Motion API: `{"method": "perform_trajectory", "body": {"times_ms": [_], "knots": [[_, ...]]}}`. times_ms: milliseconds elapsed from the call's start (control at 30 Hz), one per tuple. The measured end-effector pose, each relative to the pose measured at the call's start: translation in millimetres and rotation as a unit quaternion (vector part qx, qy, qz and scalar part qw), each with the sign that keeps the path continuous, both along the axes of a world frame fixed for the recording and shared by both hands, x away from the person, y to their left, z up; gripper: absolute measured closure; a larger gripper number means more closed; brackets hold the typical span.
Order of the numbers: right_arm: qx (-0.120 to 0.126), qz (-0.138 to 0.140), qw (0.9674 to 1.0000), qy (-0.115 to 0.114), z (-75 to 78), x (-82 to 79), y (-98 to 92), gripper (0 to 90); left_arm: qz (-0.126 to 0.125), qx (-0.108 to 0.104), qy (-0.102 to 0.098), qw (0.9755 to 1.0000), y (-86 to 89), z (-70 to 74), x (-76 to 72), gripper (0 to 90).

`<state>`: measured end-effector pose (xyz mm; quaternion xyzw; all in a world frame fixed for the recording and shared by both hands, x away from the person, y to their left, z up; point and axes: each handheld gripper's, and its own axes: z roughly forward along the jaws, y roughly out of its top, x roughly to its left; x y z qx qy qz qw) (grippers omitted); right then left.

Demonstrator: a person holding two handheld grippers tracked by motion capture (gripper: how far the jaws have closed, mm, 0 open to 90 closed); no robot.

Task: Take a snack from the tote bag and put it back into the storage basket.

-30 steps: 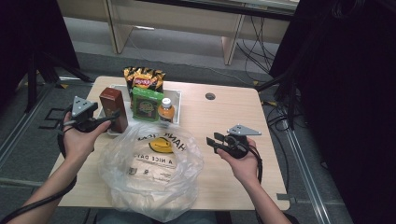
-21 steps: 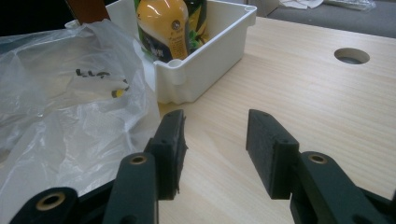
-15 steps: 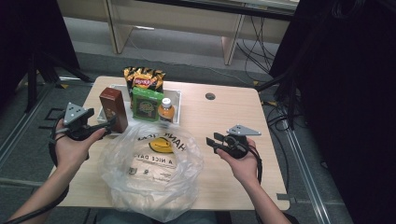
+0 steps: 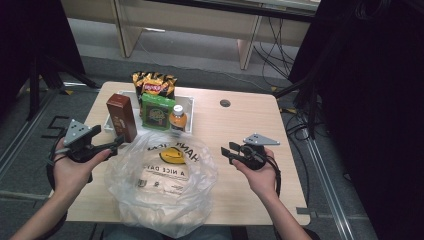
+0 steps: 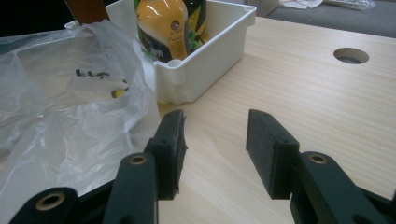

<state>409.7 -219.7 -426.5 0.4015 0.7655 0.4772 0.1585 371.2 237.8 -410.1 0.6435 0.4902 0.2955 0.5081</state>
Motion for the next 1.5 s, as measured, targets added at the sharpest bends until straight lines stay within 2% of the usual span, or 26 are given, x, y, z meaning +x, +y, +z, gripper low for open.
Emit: {"method": "perform_trajectory", "body": {"times_ms": [67,100,233,267,633,700,733,767,800,1133,1200,1267,1300,1500], "knots": [[-0.003,0.0,1.0,-0.009,-0.3,0.6,-0.7,57.6,-0.004,0.001,0.001,1.0,-0.3,-0.3,-4.4,14.7],[0.001,0.0,1.0,0.002,0.0,-0.2,0.0,57.6,-0.005,0.002,0.001,1.0,-0.4,-0.7,-5.8,14.7],[-0.005,-0.002,1.0,-0.004,0.4,-0.3,-0.2,57.6,-0.008,0.002,0.006,1.0,-0.2,-4.1,-13.1,14.7],[-0.006,-0.006,0.9998,-0.017,-0.3,0.3,-0.4,57.6,-0.009,0.002,0.008,0.9999,-0.1,-5.0,-14.9,14.7],[-0.008,-0.004,0.9998,-0.016,0.0,0.3,-0.7,57.3,-0.014,0.002,0.021,0.9997,4.7,-12.7,-29.8,14.9],[-0.006,-0.003,1.0,-0.005,0.6,-0.4,-0.3,57.3,-0.014,0.003,0.023,0.9996,5.7,-14.3,-32.3,14.9],[-0.006,-0.006,0.9998,-0.018,-0.2,0.3,-0.3,57.2,-0.014,0.003,0.025,0.9996,6.0,-15.2,-33.6,14.9],[-0.007,-0.005,0.9998,-0.017,-0.1,0.3,-0.5,57.2,-0.016,0.003,0.026,0.9995,6.6,-16.1,-34.6,15.0],[-0.001,-0.011,0.9999,-0.007,0.2,-1.5,0.8,57.2,-0.015,0.004,0.029,0.9995,7.1,-16.9,-35.6,15.0],[0.002,-0.012,0.9998,-0.013,-0.5,-0.9,1.5,57.0,-0.009,0.003,0.044,0.999,13.5,-29.8,-41.4,15.5],[0.001,-0.011,0.9999,-0.012,-0.4,-1.0,1.4,56.9,-0.009,0.003,0.046,0.9989,13.7,-32.1,-41.7,15.5],[0.002,-0.009,1.0,0.003,0.5,-2.3,1.6,56.9,-0.008,0.002,0.049,0.9988,13.5,-35.1,-41.9,15.5],[-0.005,-0.004,1.0,-0.007,0.2,-0.6,0.1,56.9,-0.008,0.004,0.05,0.9987,13.4,-36.7,-41.8,15.6],[-0.003,0.002,1.0,-0.005,-0.1,-0.1,0.0,56.7,-0.007,0.002,0.058,0.9983,14.3,-47.3,-41.6,16.7]]}}
